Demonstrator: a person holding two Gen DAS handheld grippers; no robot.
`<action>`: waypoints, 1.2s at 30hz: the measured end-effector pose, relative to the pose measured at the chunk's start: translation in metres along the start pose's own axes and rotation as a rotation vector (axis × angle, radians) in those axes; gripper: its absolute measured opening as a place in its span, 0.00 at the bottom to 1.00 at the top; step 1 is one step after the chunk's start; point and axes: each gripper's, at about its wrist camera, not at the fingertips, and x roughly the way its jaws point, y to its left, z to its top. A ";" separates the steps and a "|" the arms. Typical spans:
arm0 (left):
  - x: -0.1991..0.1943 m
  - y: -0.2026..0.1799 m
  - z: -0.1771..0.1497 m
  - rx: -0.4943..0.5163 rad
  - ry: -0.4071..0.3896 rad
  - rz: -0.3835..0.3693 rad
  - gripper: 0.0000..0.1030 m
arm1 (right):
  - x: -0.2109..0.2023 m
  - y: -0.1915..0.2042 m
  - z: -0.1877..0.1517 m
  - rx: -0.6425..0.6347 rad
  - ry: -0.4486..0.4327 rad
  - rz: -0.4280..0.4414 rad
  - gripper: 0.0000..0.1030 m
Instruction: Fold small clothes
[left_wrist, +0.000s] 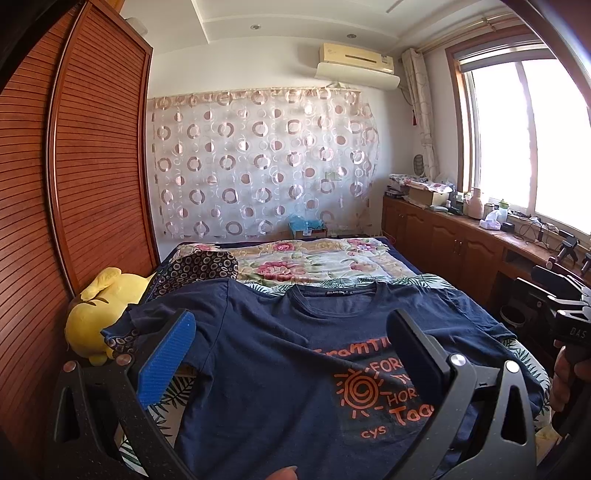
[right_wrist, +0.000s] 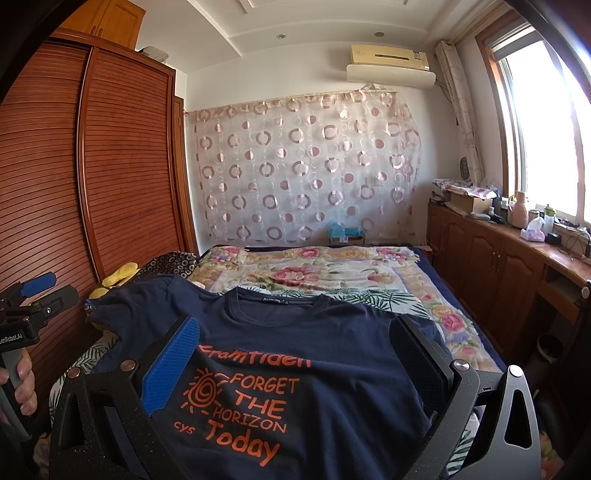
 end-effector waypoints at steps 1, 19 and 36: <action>0.000 0.001 0.000 -0.002 0.000 -0.001 1.00 | 0.000 0.000 0.000 0.000 0.001 0.000 1.00; -0.001 -0.006 0.003 0.006 -0.004 -0.012 1.00 | -0.002 0.000 -0.001 -0.004 -0.008 0.005 1.00; -0.003 -0.007 0.003 0.010 -0.010 -0.012 1.00 | -0.002 0.002 -0.002 -0.005 -0.007 0.002 1.00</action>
